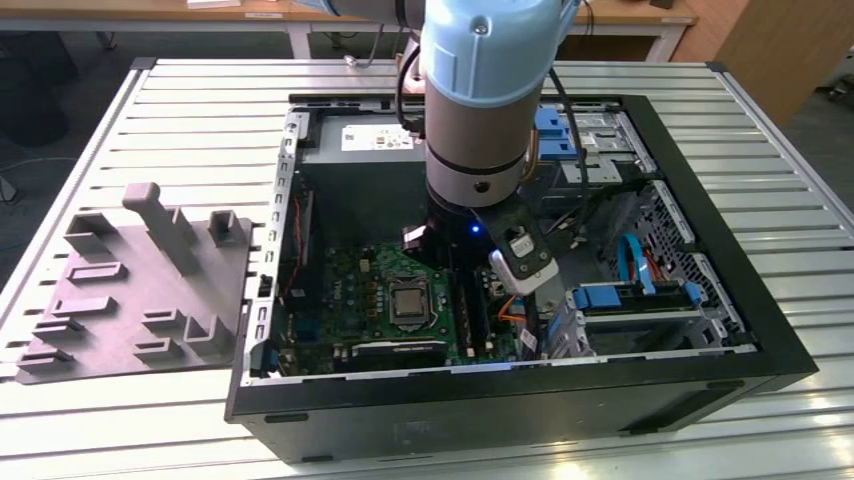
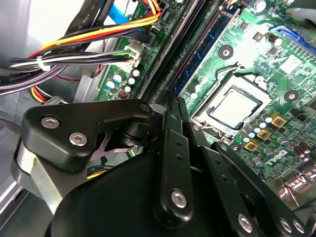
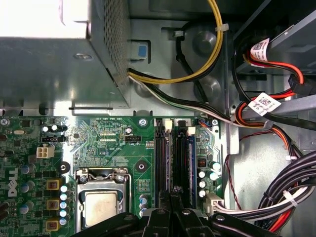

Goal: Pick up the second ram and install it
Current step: 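Insert the second ram into the second slot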

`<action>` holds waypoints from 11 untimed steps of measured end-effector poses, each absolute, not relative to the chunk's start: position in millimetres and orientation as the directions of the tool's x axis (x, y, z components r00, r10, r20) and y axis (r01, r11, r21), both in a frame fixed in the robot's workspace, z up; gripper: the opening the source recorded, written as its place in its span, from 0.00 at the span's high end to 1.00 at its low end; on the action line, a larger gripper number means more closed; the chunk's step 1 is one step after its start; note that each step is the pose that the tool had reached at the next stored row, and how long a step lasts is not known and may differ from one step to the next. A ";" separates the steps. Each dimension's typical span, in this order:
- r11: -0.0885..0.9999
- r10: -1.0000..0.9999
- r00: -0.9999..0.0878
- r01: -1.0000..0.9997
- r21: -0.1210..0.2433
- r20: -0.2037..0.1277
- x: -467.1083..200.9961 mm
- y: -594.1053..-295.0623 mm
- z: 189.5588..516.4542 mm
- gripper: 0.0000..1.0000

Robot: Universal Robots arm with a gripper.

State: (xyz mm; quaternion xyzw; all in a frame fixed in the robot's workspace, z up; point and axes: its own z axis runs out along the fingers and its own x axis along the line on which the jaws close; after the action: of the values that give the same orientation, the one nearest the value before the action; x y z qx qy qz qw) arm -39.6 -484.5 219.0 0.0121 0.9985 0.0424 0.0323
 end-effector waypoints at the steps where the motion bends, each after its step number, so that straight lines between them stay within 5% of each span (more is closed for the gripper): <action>1: 0.996 0.027 -0.998 0.021 0.085 -0.064 -39.6 -484.5 218.9 0.88; 11: 0.995 0.028 -0.998 0.021 0.096 -0.063 -39.6 -484.5 218.9 0.88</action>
State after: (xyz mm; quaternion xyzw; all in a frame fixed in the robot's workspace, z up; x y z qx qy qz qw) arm -39.6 -484.5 218.9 0.0123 0.9983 0.0478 0.0323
